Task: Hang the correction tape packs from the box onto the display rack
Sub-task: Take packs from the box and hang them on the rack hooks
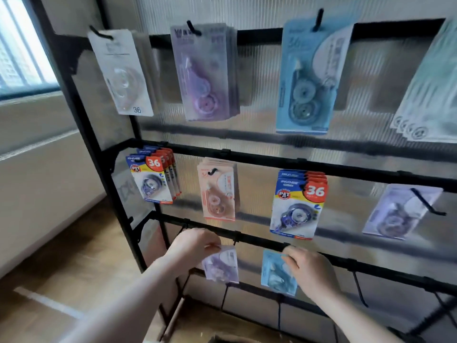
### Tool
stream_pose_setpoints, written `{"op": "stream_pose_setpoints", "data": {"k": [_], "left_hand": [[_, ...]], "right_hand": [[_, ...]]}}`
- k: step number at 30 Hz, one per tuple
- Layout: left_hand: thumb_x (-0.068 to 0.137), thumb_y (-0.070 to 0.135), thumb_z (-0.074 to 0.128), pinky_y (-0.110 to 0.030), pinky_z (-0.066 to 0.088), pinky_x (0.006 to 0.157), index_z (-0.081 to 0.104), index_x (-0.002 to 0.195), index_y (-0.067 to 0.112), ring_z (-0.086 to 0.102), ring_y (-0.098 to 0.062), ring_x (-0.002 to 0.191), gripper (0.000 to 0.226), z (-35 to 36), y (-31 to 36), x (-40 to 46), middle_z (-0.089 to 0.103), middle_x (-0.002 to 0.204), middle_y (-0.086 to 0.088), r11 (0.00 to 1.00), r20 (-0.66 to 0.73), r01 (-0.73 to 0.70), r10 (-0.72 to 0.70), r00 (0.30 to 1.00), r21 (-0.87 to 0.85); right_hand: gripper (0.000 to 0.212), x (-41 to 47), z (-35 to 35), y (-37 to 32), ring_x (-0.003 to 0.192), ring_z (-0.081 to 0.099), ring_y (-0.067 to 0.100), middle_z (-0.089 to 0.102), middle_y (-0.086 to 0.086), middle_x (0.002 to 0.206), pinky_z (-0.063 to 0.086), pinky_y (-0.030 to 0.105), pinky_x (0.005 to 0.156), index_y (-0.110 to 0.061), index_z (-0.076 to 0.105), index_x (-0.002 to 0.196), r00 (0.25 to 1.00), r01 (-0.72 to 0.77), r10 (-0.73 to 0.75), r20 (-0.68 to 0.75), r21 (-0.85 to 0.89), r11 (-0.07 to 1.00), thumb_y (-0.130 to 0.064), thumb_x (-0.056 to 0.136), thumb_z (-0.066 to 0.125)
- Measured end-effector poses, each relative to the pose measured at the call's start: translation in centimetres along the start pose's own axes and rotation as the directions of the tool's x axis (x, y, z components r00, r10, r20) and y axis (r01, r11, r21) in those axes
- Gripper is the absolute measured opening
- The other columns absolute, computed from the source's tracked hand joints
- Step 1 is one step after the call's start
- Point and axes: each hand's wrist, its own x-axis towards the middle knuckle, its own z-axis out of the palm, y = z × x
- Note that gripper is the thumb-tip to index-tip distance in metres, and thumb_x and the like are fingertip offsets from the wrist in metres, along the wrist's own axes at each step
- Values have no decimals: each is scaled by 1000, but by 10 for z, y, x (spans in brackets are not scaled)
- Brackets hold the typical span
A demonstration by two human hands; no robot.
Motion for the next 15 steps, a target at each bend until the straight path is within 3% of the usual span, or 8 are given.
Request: {"op": "stream_pose_setpoints", "data": {"k": [4, 8, 11, 15], "left_hand": [[89, 38, 55, -22, 37, 63, 68, 98, 29, 60, -13, 87, 18, -19, 25, 10, 68, 98, 9, 1000, -20, 2, -2, 1000, 4], [90, 37, 55, -20, 35, 56, 67, 98, 29, 51, -7, 73, 17, -32, 59, 22, 67, 96, 10, 998, -45, -46, 47, 998, 31], [91, 34, 56, -19, 35, 56, 69, 100, 25, 56, -9, 78, 18, -38, 90, 32, 68, 99, 9, 996, -66, -79, 81, 995, 30], [89, 36, 58, -24, 42, 67, 70, 100, 25, 62, -15, 89, 19, -41, 140, 43, 68, 99, 8, 995, -99, -97, 98, 990, 23]], "right_hand": [[5, -1, -35, 19, 65, 65, 18, 70, -2, 73, 51, 34, 54, -15, 70, 79, 997, -74, 74, 0, -8, 997, -18, 83, 68], [5, -5, -69, 47, 61, 64, 11, 69, -7, 73, 27, 11, 44, -21, 69, 81, 996, -64, 61, -61, -48, 997, -19, 82, 66], [8, -13, -92, 73, 64, 62, 14, 68, -4, 78, 28, 19, 44, -19, 67, 85, 995, -98, 96, -34, -68, 993, -23, 89, 61], [11, -28, -124, 108, 61, 55, 8, 66, -7, 73, 20, 11, 45, -18, 66, 80, 994, -102, 100, -40, -51, 994, -22, 89, 60]]}}
